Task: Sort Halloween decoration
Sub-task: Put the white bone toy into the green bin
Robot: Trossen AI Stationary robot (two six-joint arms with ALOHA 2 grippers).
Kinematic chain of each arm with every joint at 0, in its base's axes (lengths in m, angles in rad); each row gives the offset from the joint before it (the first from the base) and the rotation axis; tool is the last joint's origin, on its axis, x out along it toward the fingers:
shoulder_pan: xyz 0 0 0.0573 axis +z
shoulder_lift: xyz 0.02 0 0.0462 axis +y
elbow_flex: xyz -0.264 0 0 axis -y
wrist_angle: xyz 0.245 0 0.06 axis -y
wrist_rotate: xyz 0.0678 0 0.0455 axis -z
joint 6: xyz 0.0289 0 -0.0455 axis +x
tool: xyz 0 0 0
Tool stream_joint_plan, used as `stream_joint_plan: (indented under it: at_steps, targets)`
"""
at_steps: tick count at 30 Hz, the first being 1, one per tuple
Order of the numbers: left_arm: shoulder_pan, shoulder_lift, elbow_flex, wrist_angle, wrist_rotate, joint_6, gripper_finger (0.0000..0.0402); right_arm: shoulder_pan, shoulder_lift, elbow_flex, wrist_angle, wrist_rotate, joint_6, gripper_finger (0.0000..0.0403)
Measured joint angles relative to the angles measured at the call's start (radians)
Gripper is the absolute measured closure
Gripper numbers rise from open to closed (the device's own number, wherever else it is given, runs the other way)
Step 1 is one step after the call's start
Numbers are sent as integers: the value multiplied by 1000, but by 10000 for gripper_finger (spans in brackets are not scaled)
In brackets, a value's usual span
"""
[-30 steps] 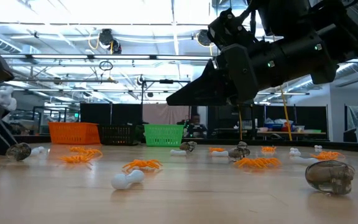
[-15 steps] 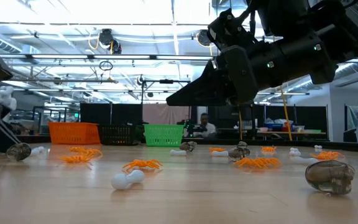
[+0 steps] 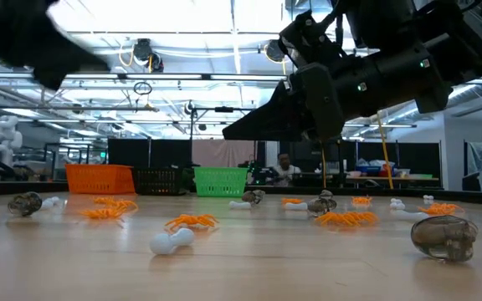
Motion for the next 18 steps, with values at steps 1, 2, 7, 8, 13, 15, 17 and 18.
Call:
stream_joint_plan:
  at_steps: [1,2,7,8,13,15,17,18]
  targets:
    - [19,-19,0,52,29,63,399,0,0,0,0,0,-2,291]
    - [39,-34,0,105,59,120,399,0,0,0,0,0,-3,291]
    - [163,-76,1,242,228,328,399,0,0,0,-1,0,-1,291]
    - [196,-76,1,255,260,351,399,2,0,0,-1,0,0,291]
    - [355,-69,1,284,396,456,399,2,0,0,-9,0,-7,291]
    - [409,-67,1,294,430,529,399,0,0,0,-17,-1,-33,291]
    - [453,-66,2,303,475,639,399,-9,0,0,-25,-1,-64,291]
    - [469,-66,2,302,503,706,399,-15,0,0,-29,-1,-78,291]
